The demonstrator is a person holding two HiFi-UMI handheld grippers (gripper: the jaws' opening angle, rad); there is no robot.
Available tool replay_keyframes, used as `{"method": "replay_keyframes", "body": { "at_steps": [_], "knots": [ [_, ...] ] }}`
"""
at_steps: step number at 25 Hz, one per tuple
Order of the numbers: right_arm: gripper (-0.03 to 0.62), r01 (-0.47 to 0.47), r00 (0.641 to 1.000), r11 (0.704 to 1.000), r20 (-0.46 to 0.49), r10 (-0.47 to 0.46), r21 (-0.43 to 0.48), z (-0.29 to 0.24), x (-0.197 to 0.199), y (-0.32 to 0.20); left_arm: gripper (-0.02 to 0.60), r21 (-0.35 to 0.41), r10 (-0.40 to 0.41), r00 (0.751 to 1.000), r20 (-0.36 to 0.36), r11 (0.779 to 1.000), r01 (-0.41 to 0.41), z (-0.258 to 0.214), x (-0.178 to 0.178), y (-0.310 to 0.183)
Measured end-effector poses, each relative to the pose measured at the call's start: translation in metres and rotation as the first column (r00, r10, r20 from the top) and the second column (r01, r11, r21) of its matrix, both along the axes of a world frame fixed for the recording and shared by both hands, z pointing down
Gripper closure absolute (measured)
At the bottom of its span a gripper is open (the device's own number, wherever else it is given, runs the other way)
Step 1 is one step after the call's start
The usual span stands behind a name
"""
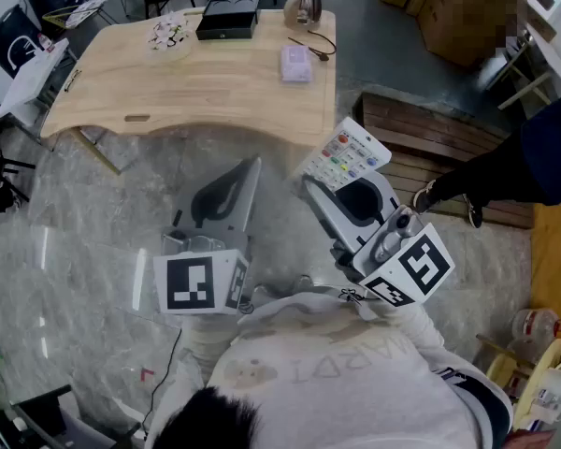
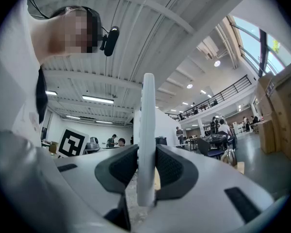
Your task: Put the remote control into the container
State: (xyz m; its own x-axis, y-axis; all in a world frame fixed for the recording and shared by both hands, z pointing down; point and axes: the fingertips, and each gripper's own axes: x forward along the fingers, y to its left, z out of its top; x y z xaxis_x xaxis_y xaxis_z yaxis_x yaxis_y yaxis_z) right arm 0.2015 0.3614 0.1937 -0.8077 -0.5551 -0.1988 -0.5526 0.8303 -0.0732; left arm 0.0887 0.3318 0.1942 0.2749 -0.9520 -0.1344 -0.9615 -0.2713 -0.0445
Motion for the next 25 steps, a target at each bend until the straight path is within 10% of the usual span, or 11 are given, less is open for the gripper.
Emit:
{"method": "replay_keyframes", "body": {
  "at_steps": [25],
  "knots": [
    [0.488,0.052,0.997,0.998,0.054,-0.05,-0.022,0.009,0.029,-0.034,0.581,-0.003,-0.112,0.992,0.057,0.994,0.112,0.002,0.005,-0.021]
  ]
}}
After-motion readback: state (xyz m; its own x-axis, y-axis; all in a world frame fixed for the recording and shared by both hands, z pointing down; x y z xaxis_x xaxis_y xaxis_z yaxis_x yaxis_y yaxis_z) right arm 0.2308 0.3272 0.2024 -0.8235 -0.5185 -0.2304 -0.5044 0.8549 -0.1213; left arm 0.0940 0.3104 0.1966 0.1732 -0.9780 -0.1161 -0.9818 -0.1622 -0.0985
